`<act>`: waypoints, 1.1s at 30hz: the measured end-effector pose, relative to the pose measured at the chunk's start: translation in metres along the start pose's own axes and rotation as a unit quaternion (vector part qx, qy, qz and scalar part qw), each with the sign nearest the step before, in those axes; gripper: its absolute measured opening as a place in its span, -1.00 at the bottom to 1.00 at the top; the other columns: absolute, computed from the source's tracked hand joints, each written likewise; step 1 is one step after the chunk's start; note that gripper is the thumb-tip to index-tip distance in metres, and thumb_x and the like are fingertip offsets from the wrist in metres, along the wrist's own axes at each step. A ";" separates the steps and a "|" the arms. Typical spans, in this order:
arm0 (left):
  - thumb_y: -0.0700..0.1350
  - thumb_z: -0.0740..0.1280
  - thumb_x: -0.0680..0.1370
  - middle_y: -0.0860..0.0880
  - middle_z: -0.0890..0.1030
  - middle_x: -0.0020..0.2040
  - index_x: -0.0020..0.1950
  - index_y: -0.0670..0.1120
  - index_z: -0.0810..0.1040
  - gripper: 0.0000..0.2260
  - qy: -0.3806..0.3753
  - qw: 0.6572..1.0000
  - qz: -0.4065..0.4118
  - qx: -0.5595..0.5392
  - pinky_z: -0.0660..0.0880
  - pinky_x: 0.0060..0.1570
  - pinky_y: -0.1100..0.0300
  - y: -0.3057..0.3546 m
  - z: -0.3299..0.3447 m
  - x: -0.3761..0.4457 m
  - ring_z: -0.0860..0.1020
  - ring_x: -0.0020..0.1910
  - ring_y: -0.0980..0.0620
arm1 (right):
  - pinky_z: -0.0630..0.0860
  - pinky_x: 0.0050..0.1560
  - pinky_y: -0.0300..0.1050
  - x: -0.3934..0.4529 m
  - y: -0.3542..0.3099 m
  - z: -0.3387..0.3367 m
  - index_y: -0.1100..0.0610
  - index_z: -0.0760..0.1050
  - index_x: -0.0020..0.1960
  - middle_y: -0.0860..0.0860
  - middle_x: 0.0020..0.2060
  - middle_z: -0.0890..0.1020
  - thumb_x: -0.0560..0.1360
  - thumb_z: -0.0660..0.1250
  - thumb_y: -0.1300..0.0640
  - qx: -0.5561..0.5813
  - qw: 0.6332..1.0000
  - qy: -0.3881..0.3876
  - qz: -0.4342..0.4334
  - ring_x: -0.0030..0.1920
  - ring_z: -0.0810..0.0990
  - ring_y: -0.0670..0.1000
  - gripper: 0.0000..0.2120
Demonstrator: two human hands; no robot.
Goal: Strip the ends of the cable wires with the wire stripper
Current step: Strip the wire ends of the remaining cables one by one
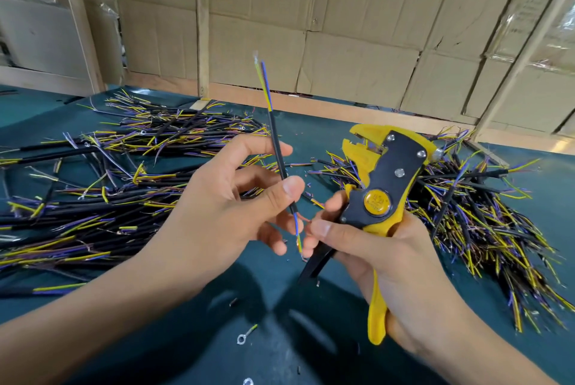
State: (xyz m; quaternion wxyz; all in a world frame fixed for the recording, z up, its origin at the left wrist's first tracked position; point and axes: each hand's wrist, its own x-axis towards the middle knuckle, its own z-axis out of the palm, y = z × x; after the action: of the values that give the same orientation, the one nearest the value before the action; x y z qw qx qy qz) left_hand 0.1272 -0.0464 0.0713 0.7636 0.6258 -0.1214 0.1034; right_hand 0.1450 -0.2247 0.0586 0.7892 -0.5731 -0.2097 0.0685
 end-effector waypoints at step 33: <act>-0.10 0.41 0.43 -0.03 0.61 -0.23 0.13 0.00 0.48 -0.71 0.068 0.987 0.009 -0.147 0.10 -0.63 0.33 0.023 0.003 -0.003 0.56 -0.46 0.02 | 0.63 0.03 0.08 -0.010 0.004 -0.006 0.33 0.59 0.00 0.25 -0.13 0.71 0.56 0.34 0.25 -0.037 0.980 -0.194 0.005 -0.03 0.71 0.33 -0.87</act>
State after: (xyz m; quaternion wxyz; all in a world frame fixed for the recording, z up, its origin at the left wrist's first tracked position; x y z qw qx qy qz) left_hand 0.1173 -0.0445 0.0928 0.8528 0.4969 -0.0893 0.1336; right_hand 0.1392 -0.2320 0.0509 0.7119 -0.5785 -0.3581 0.1742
